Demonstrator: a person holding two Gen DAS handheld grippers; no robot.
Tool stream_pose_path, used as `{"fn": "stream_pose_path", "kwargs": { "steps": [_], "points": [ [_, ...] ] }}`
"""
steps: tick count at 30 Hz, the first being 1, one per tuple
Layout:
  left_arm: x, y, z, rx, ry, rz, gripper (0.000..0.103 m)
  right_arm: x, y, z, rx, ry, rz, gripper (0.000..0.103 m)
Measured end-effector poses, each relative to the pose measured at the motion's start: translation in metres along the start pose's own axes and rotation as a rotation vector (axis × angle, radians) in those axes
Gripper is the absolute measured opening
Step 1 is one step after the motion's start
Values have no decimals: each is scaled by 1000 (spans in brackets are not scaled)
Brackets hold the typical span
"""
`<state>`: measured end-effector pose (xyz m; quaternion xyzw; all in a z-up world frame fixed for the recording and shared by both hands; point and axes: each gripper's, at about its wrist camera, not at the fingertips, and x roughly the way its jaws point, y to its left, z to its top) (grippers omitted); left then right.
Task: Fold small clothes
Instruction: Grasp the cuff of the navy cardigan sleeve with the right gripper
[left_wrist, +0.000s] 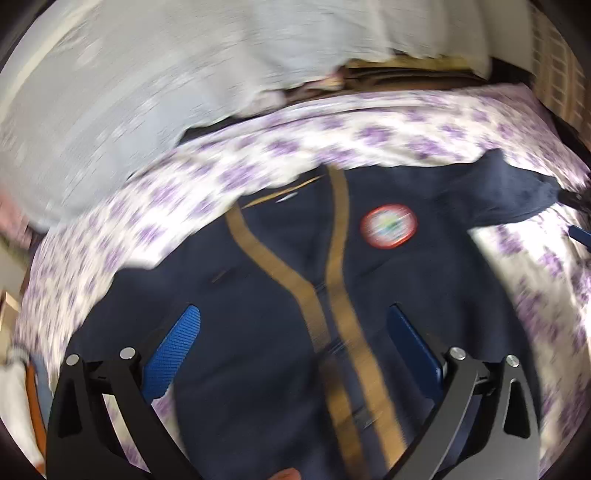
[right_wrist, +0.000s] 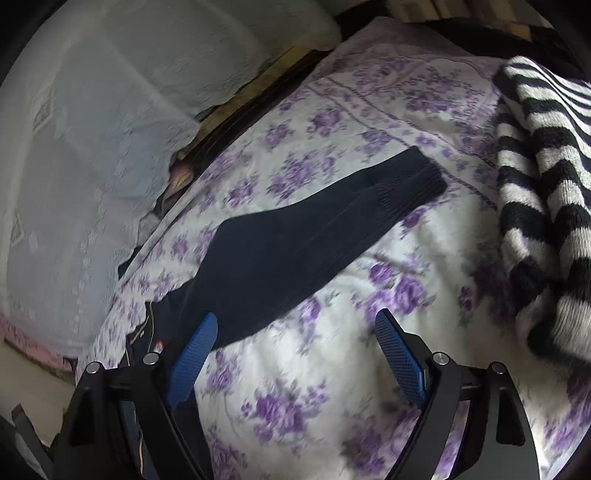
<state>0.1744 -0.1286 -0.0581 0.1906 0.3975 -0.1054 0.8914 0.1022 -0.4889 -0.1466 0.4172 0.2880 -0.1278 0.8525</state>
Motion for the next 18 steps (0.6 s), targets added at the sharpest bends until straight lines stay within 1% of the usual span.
{"fn": "stream_pose_path", "kwargs": {
  "steps": [1, 2, 3, 4, 6, 8, 11, 12, 14, 15, 16, 17, 18],
  "points": [
    [7, -16, 12, 20, 2, -16, 98, 3, -6, 4, 28, -6, 2, 80],
    [14, -31, 22, 34, 2, -38, 98, 7, -12, 9, 58, -7, 16, 77],
    [20, -41, 27, 34, 3, -63, 98, 12, -17, 13, 84, -6, 28, 72],
    [31, -54, 35, 15, 13, -113, 98, 16, -21, 17, 98, -3, 29, 68],
    [54, -75, 49, -12, 59, -180, 98, 25, -26, 25, 133, -3, 43, 64],
    [70, -95, 55, -5, 75, -198, 98, 32, -28, 31, 165, -16, 49, 63],
    [84, -125, 58, 56, 68, -174, 98, 42, -27, 42, 175, -43, 50, 63],
    [89, -136, 58, 84, 60, -164, 98, 45, -28, 44, 180, -61, 48, 60],
    [92, -146, 54, 105, 35, -160, 98, 48, -28, 45, 151, -110, 49, 51],
    [96, -150, 51, 107, 16, -155, 99, 50, -28, 45, 121, -130, 53, 41],
    [97, -147, 49, 90, 14, -168, 99, 51, -29, 47, 107, -138, 55, 29],
    [97, -142, 48, 70, 19, -188, 99, 50, -30, 49, 114, -140, 76, 24],
    [98, -138, 49, 52, 28, -210, 99, 47, -30, 51, 117, -154, 111, 17]
  ]
}}
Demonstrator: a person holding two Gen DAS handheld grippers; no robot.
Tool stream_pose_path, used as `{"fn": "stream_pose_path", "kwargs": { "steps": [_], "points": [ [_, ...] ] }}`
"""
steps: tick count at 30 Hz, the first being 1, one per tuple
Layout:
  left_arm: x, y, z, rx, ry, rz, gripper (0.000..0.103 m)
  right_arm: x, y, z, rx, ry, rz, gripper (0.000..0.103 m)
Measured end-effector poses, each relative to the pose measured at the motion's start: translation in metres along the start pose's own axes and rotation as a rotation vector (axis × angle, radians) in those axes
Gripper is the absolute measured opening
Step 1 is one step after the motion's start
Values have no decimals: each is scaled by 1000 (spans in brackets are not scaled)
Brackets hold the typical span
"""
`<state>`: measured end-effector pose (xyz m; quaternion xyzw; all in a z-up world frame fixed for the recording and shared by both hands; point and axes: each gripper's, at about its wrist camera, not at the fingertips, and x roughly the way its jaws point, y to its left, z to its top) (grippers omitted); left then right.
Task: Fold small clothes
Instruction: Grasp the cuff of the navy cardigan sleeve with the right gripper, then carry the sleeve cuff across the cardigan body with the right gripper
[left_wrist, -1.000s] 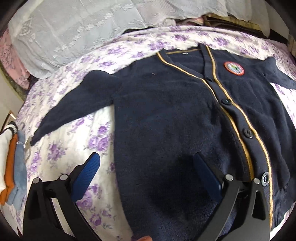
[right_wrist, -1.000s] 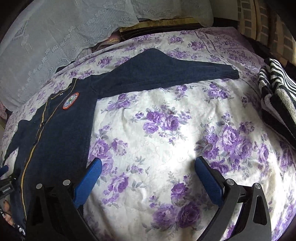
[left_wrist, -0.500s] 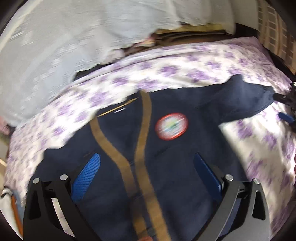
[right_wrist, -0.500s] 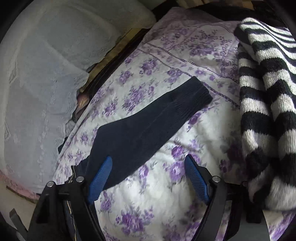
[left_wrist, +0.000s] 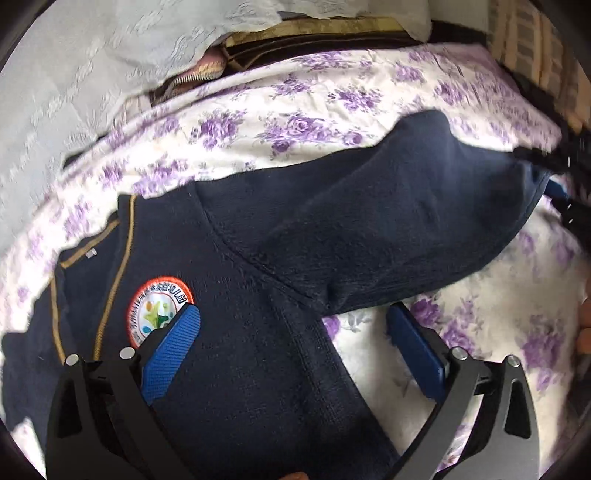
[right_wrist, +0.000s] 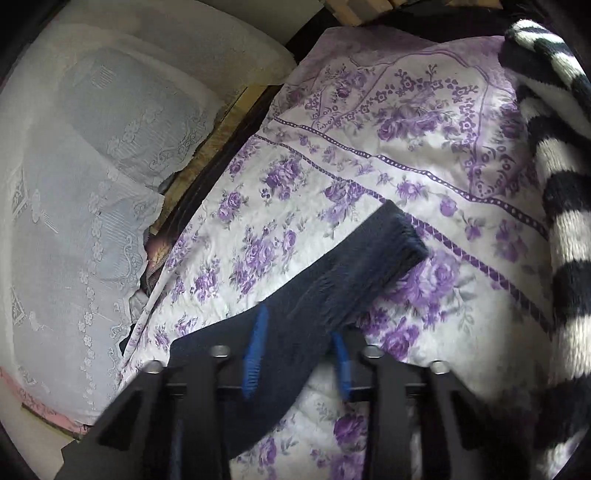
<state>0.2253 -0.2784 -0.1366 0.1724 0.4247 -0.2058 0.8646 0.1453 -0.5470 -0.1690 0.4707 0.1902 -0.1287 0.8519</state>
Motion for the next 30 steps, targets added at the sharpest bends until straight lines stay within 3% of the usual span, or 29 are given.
{"fn": "stream_pose_path", "kwargs": {
  "steps": [2, 5, 6, 7, 11, 12, 13, 15, 19, 22, 24, 25, 26, 27, 30],
  "points": [
    [-1, 4, 2, -23, 0, -19, 99, -8, 8, 4, -37, -29, 25, 14],
    [-15, 14, 10, -79, -33, -34, 99, -8, 13, 6, -83, -31, -38, 17],
    [-17, 19, 15, -104, -31, -51, 99, -6, 9, 6, -59, -25, -74, 33],
    [-17, 24, 21, -133, -21, -61, 99, -5, 3, 7, -31, -25, -109, 57],
    [9, 29, 35, -160, 65, -12, 99, 4, 0, 11, -27, -45, -167, 57],
    [18, 28, 35, -166, 86, -4, 99, 7, -2, 12, -28, -53, -176, 53],
    [22, 26, 33, -163, 84, 9, 99, 9, -5, 15, -19, -63, -183, 33],
    [19, 19, 30, -136, 42, 50, 99, 3, -10, 18, 5, -105, -134, 7],
    [-5, 20, 35, -161, -46, 31, 98, -30, 20, 19, -128, -242, -67, 7],
    [-20, 26, 43, -216, -95, 50, 98, -35, 24, 20, -152, -263, -86, 7],
    [-6, 30, 43, -225, -30, 60, 98, -19, 17, 18, -167, -198, -181, 7],
    [16, 30, 42, -211, 63, 59, 99, -12, 10, 16, -150, -159, -217, 7],
    [30, 29, 38, -203, 102, 57, 99, -5, 2, 15, -115, -116, -231, 7],
    [25, 28, 36, -201, 45, 61, 99, -3, -3, 17, -90, -101, -231, 7],
    [20, 23, 39, -167, 44, 72, 98, -18, 6, 18, -107, -150, -151, 7]
  ]
}}
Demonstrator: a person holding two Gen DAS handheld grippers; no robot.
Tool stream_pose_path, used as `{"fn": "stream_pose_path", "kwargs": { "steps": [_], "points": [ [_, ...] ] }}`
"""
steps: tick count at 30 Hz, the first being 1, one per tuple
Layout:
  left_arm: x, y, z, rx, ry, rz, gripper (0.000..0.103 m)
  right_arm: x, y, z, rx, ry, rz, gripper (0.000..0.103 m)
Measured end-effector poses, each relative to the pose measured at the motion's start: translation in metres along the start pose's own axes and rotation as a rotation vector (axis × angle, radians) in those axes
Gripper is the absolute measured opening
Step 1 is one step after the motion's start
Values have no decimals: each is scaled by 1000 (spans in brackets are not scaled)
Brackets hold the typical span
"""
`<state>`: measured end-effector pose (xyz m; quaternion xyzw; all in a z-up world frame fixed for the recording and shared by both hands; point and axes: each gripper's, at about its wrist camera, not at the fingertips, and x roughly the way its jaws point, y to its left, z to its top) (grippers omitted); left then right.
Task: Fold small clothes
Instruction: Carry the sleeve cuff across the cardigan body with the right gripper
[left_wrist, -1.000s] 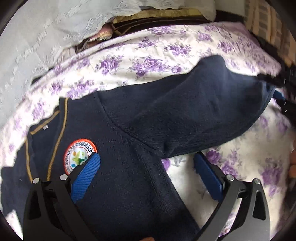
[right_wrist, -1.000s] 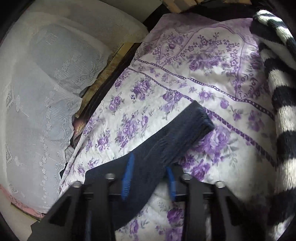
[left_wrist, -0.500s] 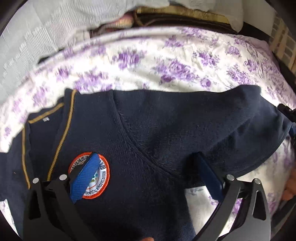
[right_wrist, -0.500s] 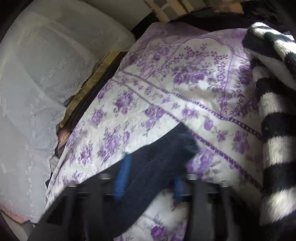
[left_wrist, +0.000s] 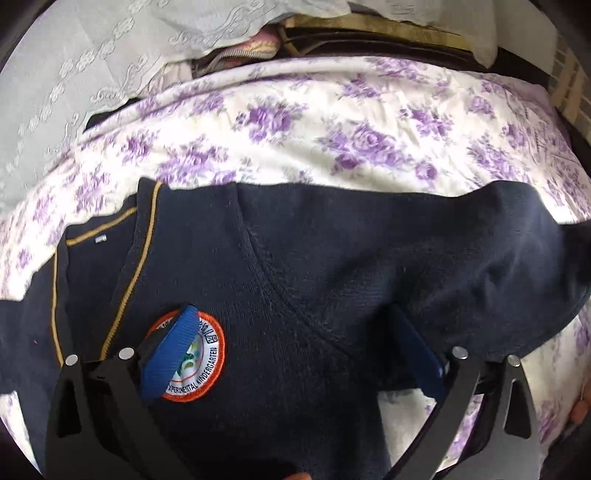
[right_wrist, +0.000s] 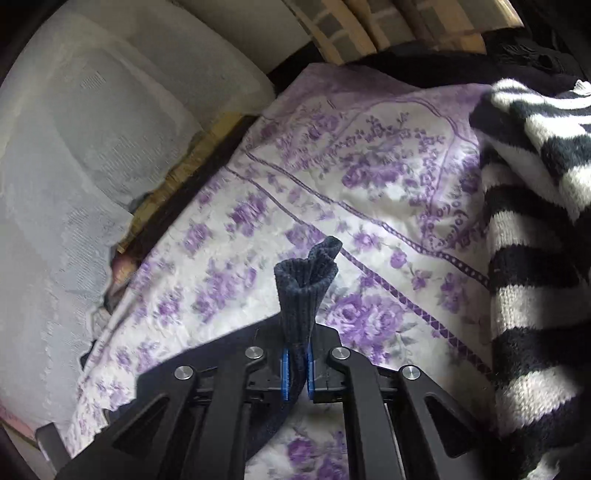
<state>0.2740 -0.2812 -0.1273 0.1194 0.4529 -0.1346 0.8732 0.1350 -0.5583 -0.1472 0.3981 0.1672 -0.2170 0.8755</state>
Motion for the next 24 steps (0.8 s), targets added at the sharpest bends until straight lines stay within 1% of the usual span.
{"fn": "stream_pose_path", "kwargs": {
  "steps": [2, 4, 8, 11, 14, 16, 20, 22, 23, 24],
  "points": [
    [-8, 7, 1, -25, -3, -78, 98, -13, 13, 0, -48, -26, 63, 7],
    [-14, 18, 2, -52, 6, -126, 98, -22, 25, 0, -86, -32, 102, 7],
    [-23, 39, -2, -57, 2, -103, 98, -30, 50, -6, -135, 10, 191, 7],
    [-31, 50, -7, -37, -23, -58, 98, -39, 75, -14, -183, 30, 242, 7],
    [-41, 58, -11, -18, -44, -47, 98, -47, 101, -25, -239, 46, 283, 7],
    [-48, 64, -13, -12, -76, -16, 98, -53, 117, -32, -256, 53, 309, 7],
    [-60, 78, -15, -23, -103, -23, 98, -61, 150, -49, -282, 72, 362, 7],
    [-65, 89, -17, -42, -111, -77, 98, -63, 167, -57, -306, 82, 378, 7],
    [-66, 94, -18, -51, -105, -91, 98, -65, 177, -63, -320, 88, 388, 7],
    [-67, 99, -19, -57, -100, -83, 98, -66, 185, -67, -332, 94, 396, 7]
  ]
}}
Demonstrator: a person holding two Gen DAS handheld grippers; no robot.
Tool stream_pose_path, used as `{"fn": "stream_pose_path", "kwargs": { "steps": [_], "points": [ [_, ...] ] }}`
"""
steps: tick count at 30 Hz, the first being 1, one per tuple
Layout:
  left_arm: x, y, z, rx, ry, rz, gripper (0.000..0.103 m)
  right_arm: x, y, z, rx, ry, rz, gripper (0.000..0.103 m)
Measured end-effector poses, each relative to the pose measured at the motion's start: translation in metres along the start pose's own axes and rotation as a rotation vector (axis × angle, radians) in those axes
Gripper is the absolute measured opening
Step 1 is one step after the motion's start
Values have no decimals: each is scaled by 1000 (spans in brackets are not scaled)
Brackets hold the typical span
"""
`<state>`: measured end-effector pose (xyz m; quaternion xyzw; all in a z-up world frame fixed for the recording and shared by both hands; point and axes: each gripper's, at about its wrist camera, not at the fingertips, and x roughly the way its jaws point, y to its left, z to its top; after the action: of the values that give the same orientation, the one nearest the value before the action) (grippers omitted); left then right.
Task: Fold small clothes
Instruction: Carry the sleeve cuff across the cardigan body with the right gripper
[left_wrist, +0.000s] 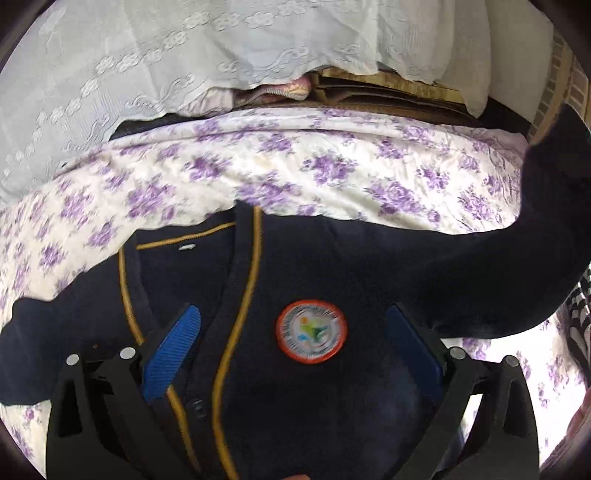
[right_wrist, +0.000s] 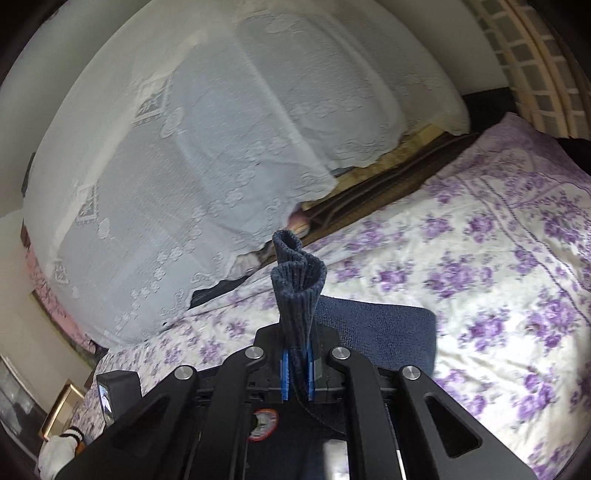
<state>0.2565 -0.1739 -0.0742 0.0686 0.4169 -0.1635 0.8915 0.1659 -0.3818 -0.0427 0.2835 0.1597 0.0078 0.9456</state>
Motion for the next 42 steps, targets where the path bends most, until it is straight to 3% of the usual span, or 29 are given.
{"fn": "stream_pose_path", "kwargs": {
  "steps": [10, 18, 28, 32, 35, 42],
  "points": [
    [-8, 68, -17, -51, 34, 29, 98, 27, 80, -20, -91, 73, 54, 7],
    [-1, 111, -23, -127, 40, -3, 98, 48, 139, -46, -166, 154, 111, 7],
    [-1, 165, -41, -219, 38, 16, 98, 101, 191, -91, -182, 294, 138, 7],
    [5, 193, -56, -346, 53, -92, 98, 124, 202, -114, -191, 350, 127, 7],
    [4, 208, -67, -421, 6, -175, 98, 138, 207, -129, -204, 384, 122, 7],
    [11, 190, -65, -302, 18, -86, 98, 160, 203, -147, -212, 446, 116, 7]
  ]
}}
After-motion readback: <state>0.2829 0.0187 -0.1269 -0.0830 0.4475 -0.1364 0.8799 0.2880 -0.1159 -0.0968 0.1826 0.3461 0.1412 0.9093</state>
